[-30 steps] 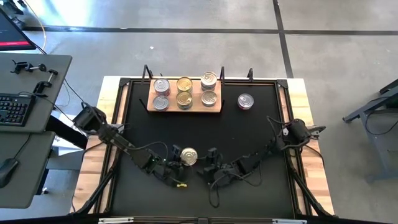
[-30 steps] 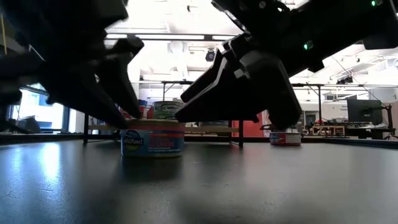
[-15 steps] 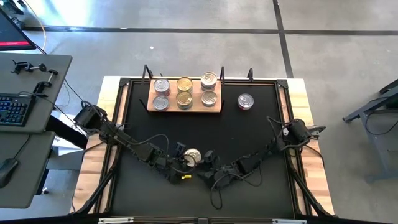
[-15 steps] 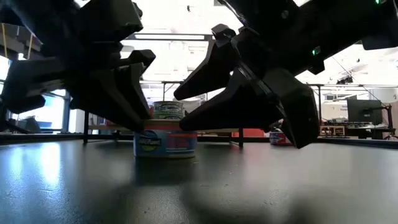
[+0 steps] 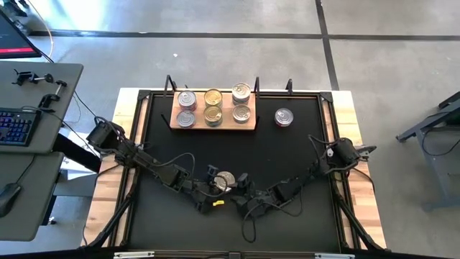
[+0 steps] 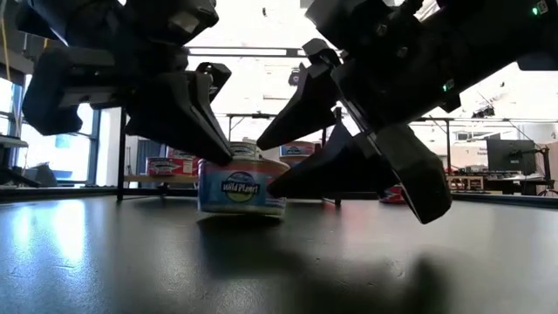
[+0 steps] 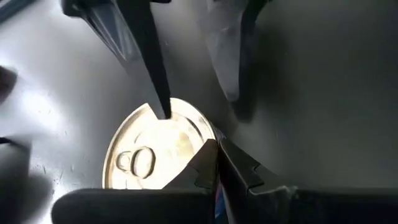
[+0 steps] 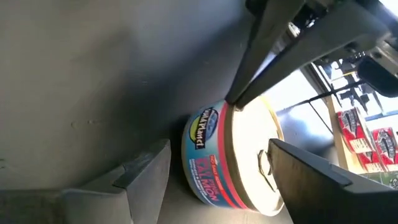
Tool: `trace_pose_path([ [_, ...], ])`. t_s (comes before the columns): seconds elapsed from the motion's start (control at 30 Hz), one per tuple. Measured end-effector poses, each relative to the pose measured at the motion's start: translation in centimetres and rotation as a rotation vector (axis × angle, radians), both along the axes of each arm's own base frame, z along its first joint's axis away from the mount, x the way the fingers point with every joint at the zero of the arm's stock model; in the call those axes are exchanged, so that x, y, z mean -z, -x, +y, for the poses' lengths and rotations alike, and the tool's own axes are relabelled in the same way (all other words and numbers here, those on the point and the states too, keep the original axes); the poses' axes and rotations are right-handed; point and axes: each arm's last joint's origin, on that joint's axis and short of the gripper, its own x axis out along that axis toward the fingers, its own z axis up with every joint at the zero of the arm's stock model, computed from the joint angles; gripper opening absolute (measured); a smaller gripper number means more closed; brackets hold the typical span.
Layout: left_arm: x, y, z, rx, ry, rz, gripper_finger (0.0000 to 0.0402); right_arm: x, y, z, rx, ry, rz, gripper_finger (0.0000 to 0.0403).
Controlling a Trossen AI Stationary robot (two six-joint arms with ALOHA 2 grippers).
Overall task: Stack canned seafood by type on shelf
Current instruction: Stack the blue pink tuna can on top of the blue pink tuna can on the shelf
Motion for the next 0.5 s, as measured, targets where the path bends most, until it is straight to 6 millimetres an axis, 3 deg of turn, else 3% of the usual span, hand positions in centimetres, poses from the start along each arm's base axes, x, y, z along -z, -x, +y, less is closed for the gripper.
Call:
trace_pose_path([
  [0.5,-2.4,-0.2,-1.0,-0.048,0.056,-0.103,0.0000,-0.1,-0.1,-0.2,0.049,0.038,-0.023,0.0263],
])
